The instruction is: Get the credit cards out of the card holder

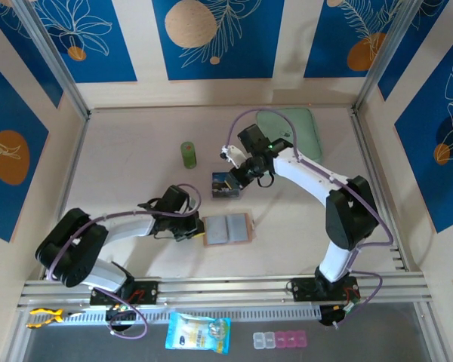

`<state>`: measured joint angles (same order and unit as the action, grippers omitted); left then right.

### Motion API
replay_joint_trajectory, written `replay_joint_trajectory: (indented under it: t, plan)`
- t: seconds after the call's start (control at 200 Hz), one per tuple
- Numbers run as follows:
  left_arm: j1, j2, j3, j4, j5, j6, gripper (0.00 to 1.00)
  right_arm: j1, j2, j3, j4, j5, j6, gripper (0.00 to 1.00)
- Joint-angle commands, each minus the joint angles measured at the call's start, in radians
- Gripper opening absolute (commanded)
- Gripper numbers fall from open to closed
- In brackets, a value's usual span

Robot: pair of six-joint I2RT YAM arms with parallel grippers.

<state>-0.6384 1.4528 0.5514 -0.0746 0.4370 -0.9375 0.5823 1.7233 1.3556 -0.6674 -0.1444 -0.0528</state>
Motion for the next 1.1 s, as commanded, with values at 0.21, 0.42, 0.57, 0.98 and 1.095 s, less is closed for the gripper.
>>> replay_joint_trajectory:
  t: [0.21,0.42,0.57,0.98,1.095]
  plan:
    - [-0.017,0.037,0.041,-0.062,-0.046,0.029,0.03,0.007,-0.177,-0.241,0.217,-0.105,0.447,0.1]
    - [-0.014,0.04,0.063,-0.107,-0.086,0.05,0.02,0.053,-0.219,-0.333,0.253,-0.132,0.62,0.09]
    - [-0.012,0.029,0.071,-0.143,-0.112,0.066,0.02,0.107,-0.209,-0.401,0.318,-0.179,0.725,0.11]
    - [-0.012,0.001,0.037,-0.141,-0.083,0.058,0.02,0.21,-0.146,-0.479,0.433,-0.139,0.919,0.3]
    - [-0.013,0.01,0.03,-0.123,-0.066,0.053,0.03,0.22,-0.103,-0.468,0.436,-0.142,0.928,0.33]
